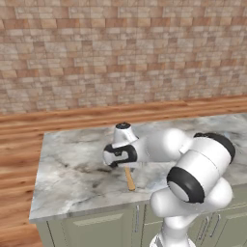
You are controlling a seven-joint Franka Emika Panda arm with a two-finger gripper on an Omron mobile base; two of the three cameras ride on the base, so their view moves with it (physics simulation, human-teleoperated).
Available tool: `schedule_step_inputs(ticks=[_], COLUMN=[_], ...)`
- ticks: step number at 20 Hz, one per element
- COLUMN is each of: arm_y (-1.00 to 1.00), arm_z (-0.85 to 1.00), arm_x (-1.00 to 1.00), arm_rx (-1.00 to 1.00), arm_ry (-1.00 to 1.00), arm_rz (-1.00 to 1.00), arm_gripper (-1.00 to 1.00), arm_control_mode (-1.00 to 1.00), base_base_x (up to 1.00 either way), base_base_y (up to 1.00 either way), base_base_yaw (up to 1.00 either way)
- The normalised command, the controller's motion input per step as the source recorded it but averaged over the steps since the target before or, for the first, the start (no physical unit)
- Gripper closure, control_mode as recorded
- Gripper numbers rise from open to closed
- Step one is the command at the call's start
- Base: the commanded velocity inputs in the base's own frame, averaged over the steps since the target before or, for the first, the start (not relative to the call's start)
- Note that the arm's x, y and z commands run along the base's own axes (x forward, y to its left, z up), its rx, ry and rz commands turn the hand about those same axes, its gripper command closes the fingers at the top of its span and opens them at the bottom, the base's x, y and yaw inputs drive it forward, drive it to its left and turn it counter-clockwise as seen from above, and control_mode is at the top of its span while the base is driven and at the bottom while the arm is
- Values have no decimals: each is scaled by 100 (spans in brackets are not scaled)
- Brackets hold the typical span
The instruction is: Organize the utensils by type. Pick up the wooden spoons from the counter and place them in the open cabinet. Then pick up the metallic utensils from the counter and place them in the open drawer.
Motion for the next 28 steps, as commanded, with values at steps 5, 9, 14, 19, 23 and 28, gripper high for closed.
schedule_step_inputs(ticks=[5,9,14,19,23,28], arm_y=[-2,0,0,-5,-15,-21], arm_z=[-28,-19,-21,-30,-23,6], arm_x=[25,24,13,0,-2,-10], arm_rx=[0,0,0,0,0,6], arm_ry=[1,0,0,0,0,-9], arm_rz=[0,1,0,0,0,3], arm_gripper=[-100,-100,-100,100,100,100], arm_control_mode=[-100,-100,-100,-100,-100,-100], base_base_x=[0,0,0,0,0,0], base_base_y=[0,0,0,0,0,0], base_base_yaw=[0,0,0,0,0,0])
